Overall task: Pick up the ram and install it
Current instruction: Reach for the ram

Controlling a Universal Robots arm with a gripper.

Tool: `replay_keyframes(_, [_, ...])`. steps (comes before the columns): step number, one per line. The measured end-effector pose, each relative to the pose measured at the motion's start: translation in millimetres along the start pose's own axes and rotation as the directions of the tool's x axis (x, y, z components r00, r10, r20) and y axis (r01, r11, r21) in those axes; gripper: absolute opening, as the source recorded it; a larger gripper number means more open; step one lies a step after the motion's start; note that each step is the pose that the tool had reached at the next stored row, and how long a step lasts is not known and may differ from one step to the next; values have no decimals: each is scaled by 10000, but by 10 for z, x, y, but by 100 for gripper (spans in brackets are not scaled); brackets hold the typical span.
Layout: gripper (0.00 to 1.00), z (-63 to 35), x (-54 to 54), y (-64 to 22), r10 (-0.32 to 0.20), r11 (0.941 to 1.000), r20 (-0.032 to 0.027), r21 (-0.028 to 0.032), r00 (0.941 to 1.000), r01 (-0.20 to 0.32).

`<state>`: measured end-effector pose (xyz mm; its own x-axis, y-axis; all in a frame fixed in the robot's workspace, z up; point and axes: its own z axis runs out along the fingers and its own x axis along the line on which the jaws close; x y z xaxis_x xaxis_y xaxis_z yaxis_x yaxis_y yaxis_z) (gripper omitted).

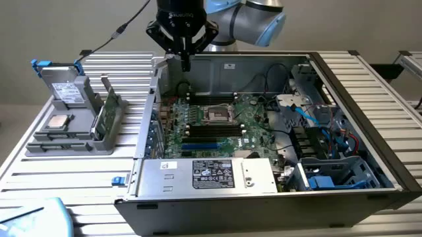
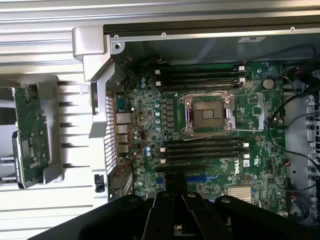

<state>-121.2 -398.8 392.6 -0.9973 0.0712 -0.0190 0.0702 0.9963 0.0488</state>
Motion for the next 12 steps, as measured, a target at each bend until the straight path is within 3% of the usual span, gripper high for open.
replay_keyframes(7, [11, 0, 3, 0, 0, 10000, 0, 0, 10000, 0])
replay_keyframes(12, [11, -3, 209, 5, 1, 10000, -39, 4, 10000, -1])
